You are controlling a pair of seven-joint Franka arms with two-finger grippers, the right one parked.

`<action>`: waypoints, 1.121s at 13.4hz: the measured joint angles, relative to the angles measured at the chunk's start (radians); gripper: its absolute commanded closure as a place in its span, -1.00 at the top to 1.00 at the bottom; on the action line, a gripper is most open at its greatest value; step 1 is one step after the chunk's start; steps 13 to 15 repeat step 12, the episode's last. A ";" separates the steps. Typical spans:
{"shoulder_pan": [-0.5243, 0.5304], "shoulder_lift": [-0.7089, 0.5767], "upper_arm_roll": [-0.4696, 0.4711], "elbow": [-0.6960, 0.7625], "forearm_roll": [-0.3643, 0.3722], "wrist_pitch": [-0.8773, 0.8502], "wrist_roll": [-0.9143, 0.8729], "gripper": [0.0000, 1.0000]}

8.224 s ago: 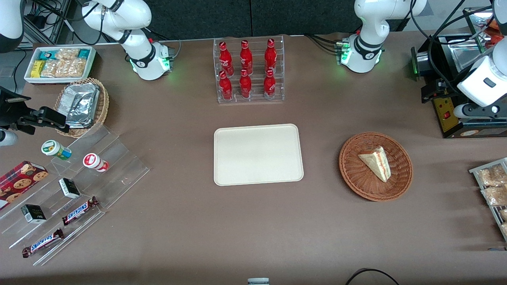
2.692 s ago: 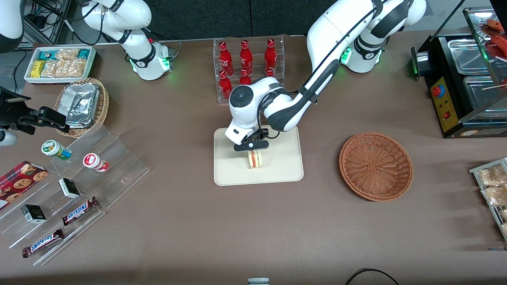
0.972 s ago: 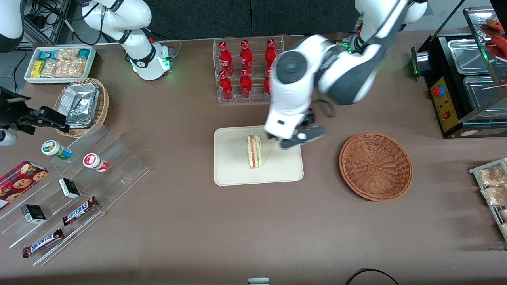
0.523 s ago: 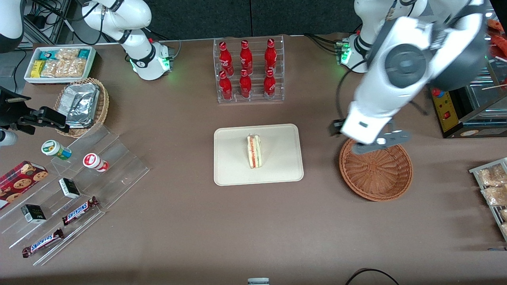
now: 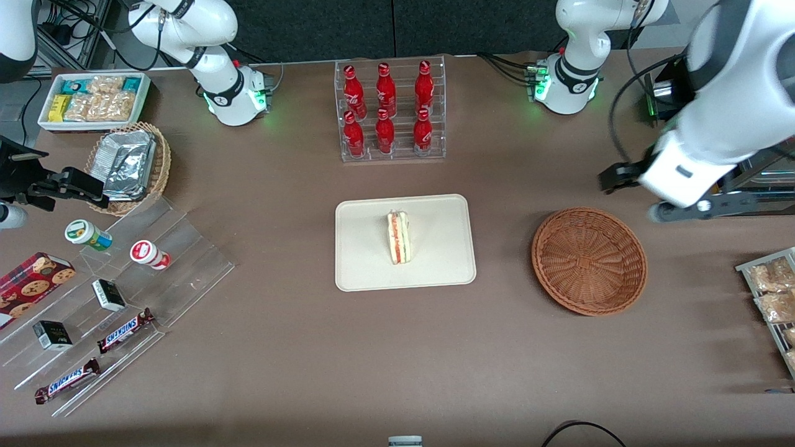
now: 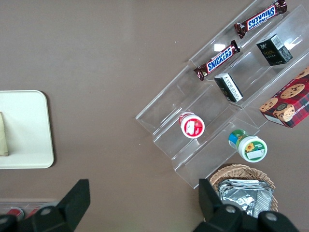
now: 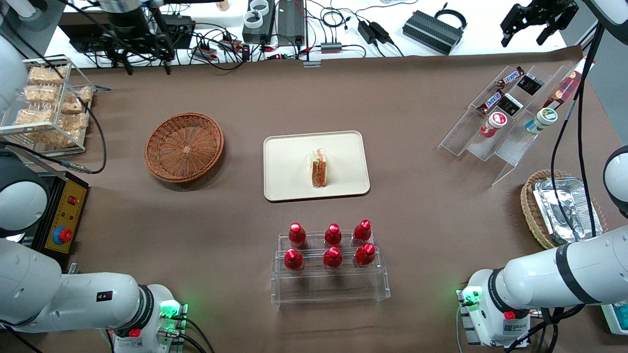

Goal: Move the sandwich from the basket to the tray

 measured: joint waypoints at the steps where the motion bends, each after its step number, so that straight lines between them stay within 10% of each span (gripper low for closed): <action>1: 0.000 -0.021 0.042 -0.004 -0.011 -0.017 0.065 0.99; 15: -0.009 -0.116 0.161 -0.099 -0.030 -0.038 0.271 1.00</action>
